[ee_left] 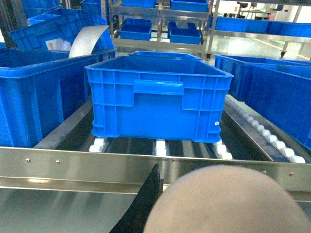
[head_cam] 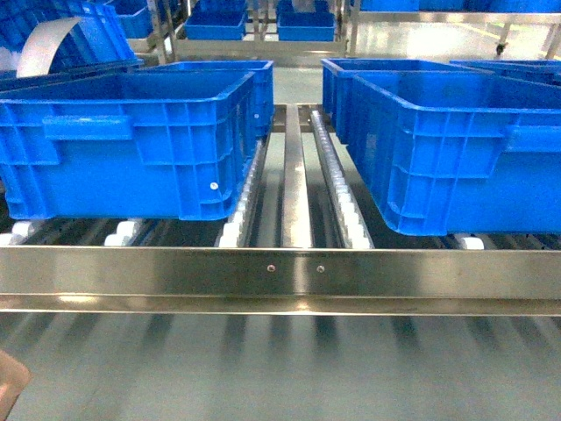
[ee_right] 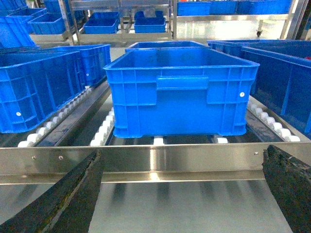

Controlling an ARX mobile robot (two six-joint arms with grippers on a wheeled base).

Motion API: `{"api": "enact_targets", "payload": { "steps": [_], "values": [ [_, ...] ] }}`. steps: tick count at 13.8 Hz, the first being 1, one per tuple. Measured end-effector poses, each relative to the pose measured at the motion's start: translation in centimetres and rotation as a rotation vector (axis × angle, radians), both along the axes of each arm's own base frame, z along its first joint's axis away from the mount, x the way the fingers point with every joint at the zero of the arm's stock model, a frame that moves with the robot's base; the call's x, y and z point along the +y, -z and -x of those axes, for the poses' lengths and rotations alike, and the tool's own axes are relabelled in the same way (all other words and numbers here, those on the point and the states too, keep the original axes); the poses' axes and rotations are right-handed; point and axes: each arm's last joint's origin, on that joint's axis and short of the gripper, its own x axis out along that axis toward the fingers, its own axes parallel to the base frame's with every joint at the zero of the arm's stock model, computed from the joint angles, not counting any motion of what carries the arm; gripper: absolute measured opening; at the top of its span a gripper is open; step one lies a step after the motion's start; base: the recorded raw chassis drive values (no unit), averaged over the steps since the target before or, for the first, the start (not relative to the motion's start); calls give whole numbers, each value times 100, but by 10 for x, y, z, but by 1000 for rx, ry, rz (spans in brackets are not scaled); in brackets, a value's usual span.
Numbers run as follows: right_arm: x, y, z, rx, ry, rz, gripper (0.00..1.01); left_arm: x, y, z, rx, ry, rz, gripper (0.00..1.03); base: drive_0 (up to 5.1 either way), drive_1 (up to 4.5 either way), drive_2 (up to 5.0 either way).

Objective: Place part in tray to right shelf

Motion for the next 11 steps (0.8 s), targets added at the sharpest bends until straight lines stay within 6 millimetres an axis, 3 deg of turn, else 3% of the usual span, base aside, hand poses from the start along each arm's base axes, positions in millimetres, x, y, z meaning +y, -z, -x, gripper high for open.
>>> {"api": "enact_targets", "payload": {
  "steps": [11],
  "values": [
    [0, 0, 0, 0, 0, 0, 98, 0, 0, 0, 0, 0, 0, 12, 0, 0, 0]
  ]
}}
